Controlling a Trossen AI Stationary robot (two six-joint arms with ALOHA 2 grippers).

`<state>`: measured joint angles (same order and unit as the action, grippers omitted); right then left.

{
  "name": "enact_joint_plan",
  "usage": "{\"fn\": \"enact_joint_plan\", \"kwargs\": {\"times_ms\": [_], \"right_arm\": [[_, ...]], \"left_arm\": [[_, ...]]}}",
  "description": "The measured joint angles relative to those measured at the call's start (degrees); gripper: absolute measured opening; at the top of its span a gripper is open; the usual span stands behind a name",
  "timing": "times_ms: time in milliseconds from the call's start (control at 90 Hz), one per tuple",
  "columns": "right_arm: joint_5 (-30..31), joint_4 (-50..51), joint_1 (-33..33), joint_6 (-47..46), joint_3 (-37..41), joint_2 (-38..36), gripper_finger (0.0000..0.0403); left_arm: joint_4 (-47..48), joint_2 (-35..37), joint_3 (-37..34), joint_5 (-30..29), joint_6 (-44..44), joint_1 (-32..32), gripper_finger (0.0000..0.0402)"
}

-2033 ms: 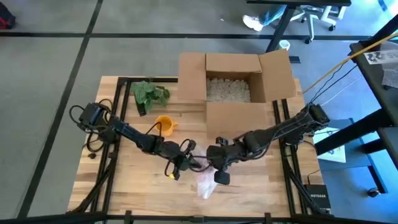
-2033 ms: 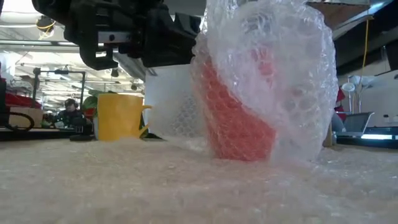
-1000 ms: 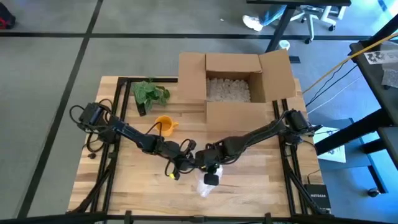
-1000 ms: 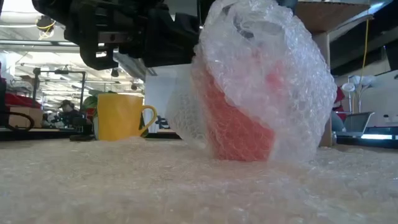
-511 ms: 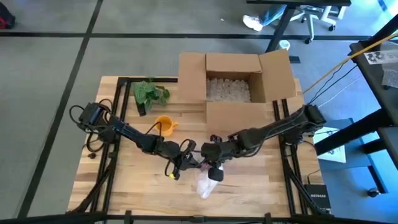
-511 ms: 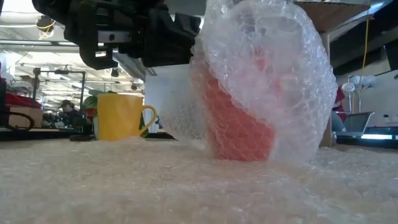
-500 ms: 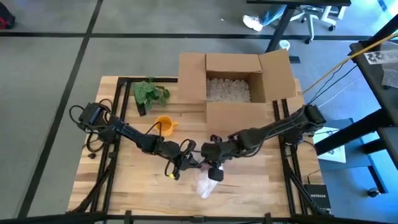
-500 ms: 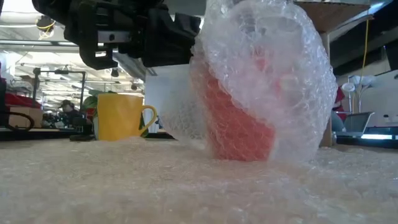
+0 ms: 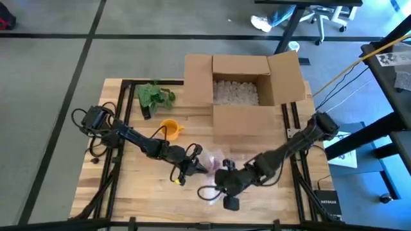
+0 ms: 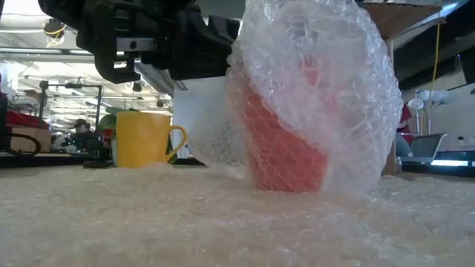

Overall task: Wrap mug
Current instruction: Wrap the orange mug with the bubble wrap

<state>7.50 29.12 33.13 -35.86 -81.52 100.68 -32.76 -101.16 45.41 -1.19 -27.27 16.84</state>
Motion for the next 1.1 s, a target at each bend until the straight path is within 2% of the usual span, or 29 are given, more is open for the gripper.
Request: {"fn": "enact_joint_plan", "kwargs": {"times_ms": [344,544,989,1100], "right_arm": [[-0.8,0.3,-1.3,0.0,0.0,5.4,0.0000],[1.3,1.9,-4.0,2.8,0.0,5.4,0.0000],[-0.3,8.7,-10.0,4.8,-0.1,5.6,0.0000],[-2.7,8.8,-11.1,5.3,-0.1,7.0,0.0000]], "left_arm": [[0.0,0.0,0.0,0.1,0.1,0.0,0.0000],[0.1,0.0,0.0,0.0,0.2,0.0,0.0000],[0.0,0.0,0.0,0.6,0.3,0.0,0.0000],[-0.1,0.0,0.0,0.9,0.3,0.0,0.0000]]}}
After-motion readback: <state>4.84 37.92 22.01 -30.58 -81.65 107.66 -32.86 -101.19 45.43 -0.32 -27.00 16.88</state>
